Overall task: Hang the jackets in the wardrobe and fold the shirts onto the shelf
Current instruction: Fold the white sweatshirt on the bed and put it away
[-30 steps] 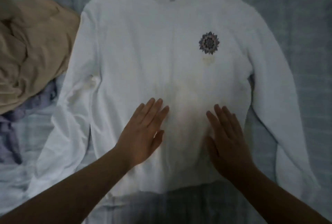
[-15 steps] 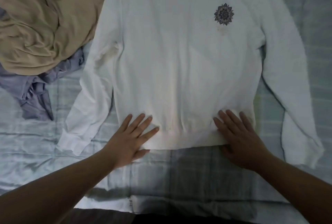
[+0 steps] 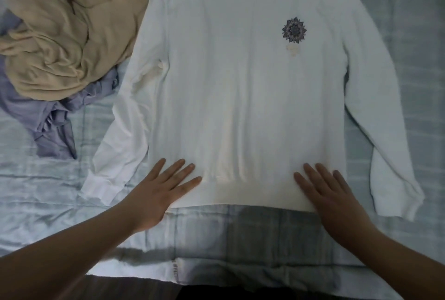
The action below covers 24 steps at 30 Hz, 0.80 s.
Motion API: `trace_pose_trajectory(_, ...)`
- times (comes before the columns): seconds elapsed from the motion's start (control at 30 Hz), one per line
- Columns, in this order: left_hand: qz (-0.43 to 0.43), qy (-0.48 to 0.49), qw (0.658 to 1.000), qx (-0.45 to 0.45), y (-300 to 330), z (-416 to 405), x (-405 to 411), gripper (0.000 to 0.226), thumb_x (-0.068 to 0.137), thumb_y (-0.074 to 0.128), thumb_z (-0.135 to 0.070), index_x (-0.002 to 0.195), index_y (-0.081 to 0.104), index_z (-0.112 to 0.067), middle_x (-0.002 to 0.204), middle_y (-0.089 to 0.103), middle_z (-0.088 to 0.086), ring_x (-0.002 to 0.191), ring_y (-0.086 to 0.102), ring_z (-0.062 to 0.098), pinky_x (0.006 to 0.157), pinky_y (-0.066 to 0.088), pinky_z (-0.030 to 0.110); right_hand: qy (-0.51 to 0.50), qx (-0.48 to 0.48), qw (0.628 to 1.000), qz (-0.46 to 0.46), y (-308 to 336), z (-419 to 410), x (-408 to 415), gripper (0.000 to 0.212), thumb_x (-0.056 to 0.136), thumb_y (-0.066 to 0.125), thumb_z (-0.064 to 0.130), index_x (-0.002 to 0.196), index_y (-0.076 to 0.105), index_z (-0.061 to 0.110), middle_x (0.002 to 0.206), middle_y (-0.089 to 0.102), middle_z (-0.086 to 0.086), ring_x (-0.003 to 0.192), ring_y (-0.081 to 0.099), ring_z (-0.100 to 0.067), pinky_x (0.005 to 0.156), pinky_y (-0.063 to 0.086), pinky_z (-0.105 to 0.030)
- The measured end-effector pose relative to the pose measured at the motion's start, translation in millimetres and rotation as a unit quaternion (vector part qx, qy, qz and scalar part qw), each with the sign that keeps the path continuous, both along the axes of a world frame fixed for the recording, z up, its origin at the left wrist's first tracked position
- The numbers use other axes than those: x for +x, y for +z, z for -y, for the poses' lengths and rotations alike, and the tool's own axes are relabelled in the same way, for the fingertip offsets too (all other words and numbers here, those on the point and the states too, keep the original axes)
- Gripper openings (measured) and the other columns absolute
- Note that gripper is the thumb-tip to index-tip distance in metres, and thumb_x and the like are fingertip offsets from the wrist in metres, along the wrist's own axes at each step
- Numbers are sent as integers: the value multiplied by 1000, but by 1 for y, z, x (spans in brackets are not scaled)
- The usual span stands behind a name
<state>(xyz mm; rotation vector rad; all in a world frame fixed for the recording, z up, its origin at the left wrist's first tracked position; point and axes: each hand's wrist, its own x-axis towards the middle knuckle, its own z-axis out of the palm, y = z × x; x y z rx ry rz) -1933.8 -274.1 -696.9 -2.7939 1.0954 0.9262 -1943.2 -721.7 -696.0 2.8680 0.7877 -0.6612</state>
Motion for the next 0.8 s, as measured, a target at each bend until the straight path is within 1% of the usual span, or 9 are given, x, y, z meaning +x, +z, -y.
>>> trace_pose_trajectory(0.13, -45, 31, 998, 28, -8, 9, -3, 123, 65, 65, 0, 154, -12, -34, 164, -15, 1, 149, -20, 24, 117, 0, 55, 1, -16, 998, -61, -9, 5, -16, 117, 49, 60, 4, 157, 19, 19, 164, 15, -14, 149, 15, -39, 115, 17, -55)
trace_pose_trajectory(0.23, -90, 38, 994, 41, 3, 14, -2, 113, 76, 60, -17, 150, -23, -39, 159, -30, -1, 143, -35, 22, 116, -11, 55, -3, 29, 996, -84, 0, 8, -12, 111, 52, 59, 16, 157, 21, 21, 165, 12, -9, 150, 12, -36, 116, 17, -54)
trace_pose_trajectory(0.3, -60, 26, 998, 21, 13, 18, 2, 111, 75, 63, -27, 153, -15, -39, 162, -21, 1, 147, -27, 25, 116, -9, 57, -31, 76, 993, -85, 9, 15, -10, 105, 57, 60, 20, 155, 25, 23, 164, 17, -4, 151, 15, -31, 117, 22, -50)
trace_pose_trajectory(0.4, -4, -5, 1000, -13, 23, 40, 17, 101, 73, 60, -32, 157, 2, -34, 165, -1, 4, 151, -8, 29, 117, 5, 61, -129, 141, 981, -42, 17, 29, 4, 84, 74, 58, 20, 153, 29, 19, 161, 25, -2, 150, 20, -24, 116, 29, -46)
trace_pose_trajectory(0.47, 32, -8, 997, -65, 23, 71, 38, 88, 82, 52, -33, 157, 7, -32, 165, 4, 3, 152, -3, 28, 119, 10, 59, -185, 148, 971, 13, 13, 42, 17, 68, 84, 50, 22, 150, 35, 13, 157, 33, -7, 146, 29, -26, 115, 30, -44)
trace_pose_trajectory(0.53, 54, -9, 992, -112, 21, 109, 63, 76, 89, 47, -35, 157, 12, -30, 165, 9, 4, 152, 1, 27, 120, 14, 55, -234, 139, 960, 64, 10, 57, 32, 62, 87, 41, 25, 147, 40, 6, 153, 38, -15, 142, 36, -33, 115, 29, -46)
trace_pose_trajectory(0.6, 60, -18, 989, -137, 13, 148, 87, 69, 95, 41, -36, 157, 13, -29, 164, 11, 4, 152, 2, 27, 121, 14, 53, -285, 110, 947, 103, 9, 75, 45, 63, 85, 43, 24, 145, 41, 5, 152, 40, -20, 140, 36, -37, 113, 31, -53)
trace_pose_trajectory(0.7, 78, -23, 984, -156, 0, 208, 117, 63, 100, 33, -37, 157, 11, -26, 164, 11, 5, 152, 2, 26, 120, 17, 53, -354, 24, 931, 88, 7, 106, 50, 77, 83, 58, 25, 152, 27, 12, 158, 28, -16, 146, 25, -37, 114, 26, -58)
trace_pose_trajectory(0.8, 86, -29, 981, -169, -9, 266, 143, 64, 99, 33, -37, 157, 11, -24, 164, 10, 6, 152, 2, 27, 120, 17, 51, -459, 13, 886, 60, -1, 136, 45, 92, 72, 70, 19, 153, 26, 13, 153, 35, -18, 135, 38, -41, 105, 38, -56)
